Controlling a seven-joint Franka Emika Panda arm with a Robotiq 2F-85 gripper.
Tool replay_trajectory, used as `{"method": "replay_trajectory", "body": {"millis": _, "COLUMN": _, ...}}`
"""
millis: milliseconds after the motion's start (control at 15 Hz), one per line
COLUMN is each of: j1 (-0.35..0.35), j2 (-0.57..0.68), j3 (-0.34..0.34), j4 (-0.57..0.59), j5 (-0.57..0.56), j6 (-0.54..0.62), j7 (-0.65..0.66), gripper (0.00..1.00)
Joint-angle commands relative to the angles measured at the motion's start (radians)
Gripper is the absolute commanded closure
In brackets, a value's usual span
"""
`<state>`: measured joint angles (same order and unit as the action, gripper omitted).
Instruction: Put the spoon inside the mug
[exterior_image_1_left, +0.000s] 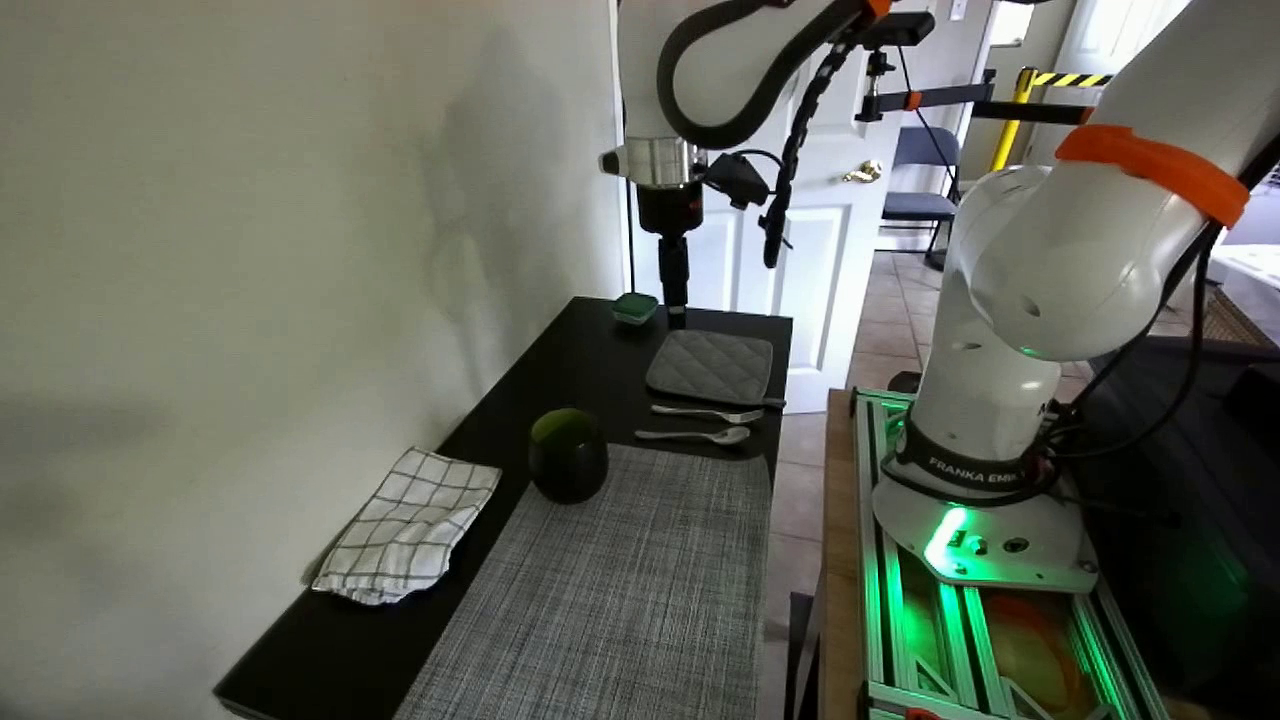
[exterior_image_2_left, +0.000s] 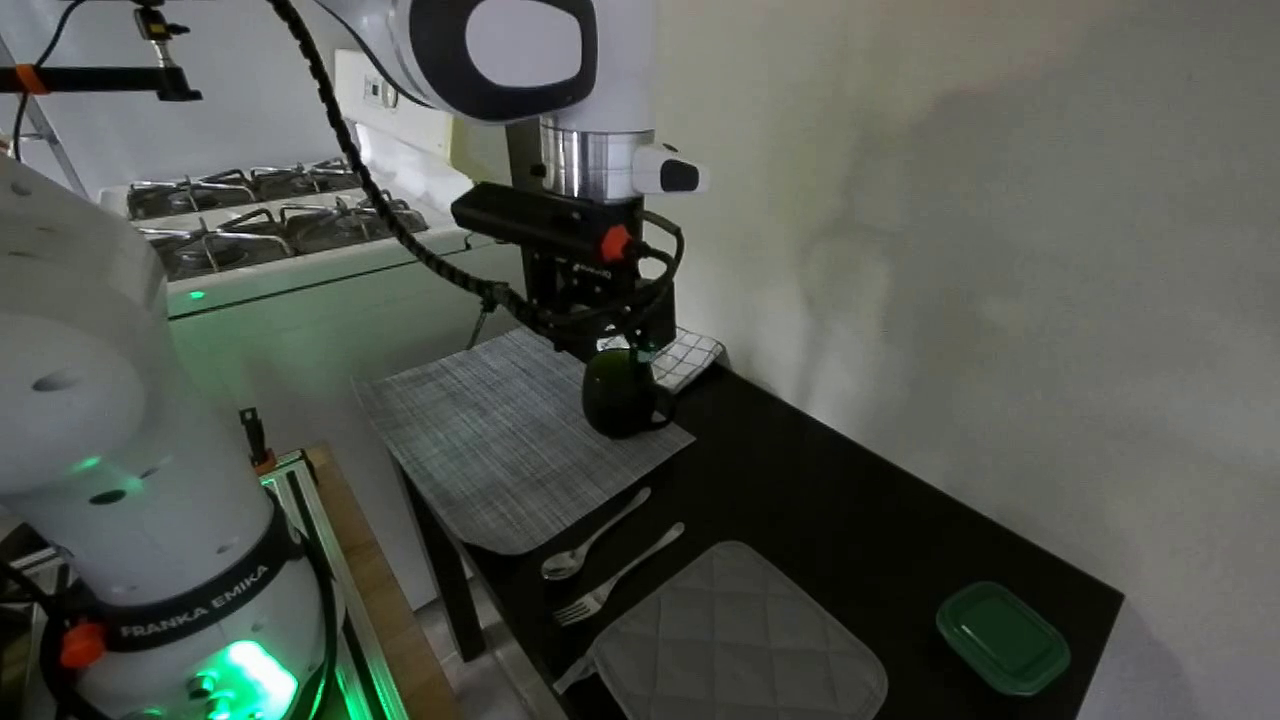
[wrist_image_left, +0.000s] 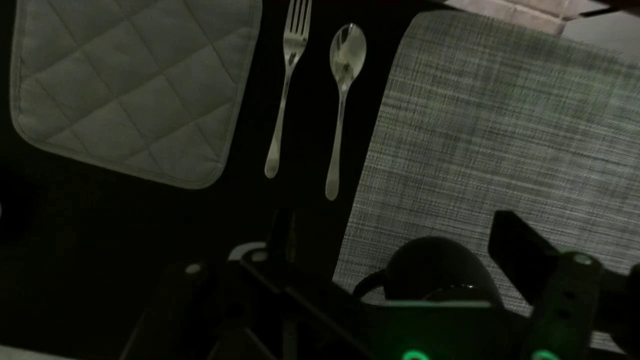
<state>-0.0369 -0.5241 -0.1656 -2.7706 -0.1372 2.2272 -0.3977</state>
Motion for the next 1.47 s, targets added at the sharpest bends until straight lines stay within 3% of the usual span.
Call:
{"method": "replay_trajectory", "body": {"millis": 0, "j1": 0.010, "j2": 0.127, "j3": 0.006, "j4": -0.004, "j5": 0.004, "j6": 0.186, "j7": 0.015, "gripper": 0.00}}
{"method": "replay_trajectory", "body": {"millis": 133, "j1": 0.013, "j2": 0.197, "j3": 0.006, "j4": -0.003, "j5": 0.007, "j6": 0.262, "j7": 0.004, "gripper": 0.00}}
{"method": "replay_trajectory", "body": {"millis": 200, "j1": 0.000, "j2": 0.122, "j3": 0.007, "j4": -0.004, "j5": 0.003, "j6": 0.196, "j7": -0.001, "gripper": 0.00}}
{"method": "replay_trajectory", "body": {"millis": 467, "j1": 0.002, "j2": 0.195, "j3": 0.012, "j4": 0.003, "j5": 0.004, "j6": 0.246, "j7": -0.002, "gripper": 0.00}}
{"method": "replay_trajectory", "body": {"millis": 600, "j1": -0.014, "j2": 0.270, "j3": 0.029, "j4": 0.007, "j5": -0.034, "j6": 0.262, "j7": 0.035, "gripper": 0.00}}
{"method": "replay_trajectory", "body": {"millis": 1400, "j1": -0.009, "j2": 0.601, "j3": 0.062, "j4": 0.034, "j5": 0.069, "j6": 0.430, "j7": 0.007, "gripper": 0.00}}
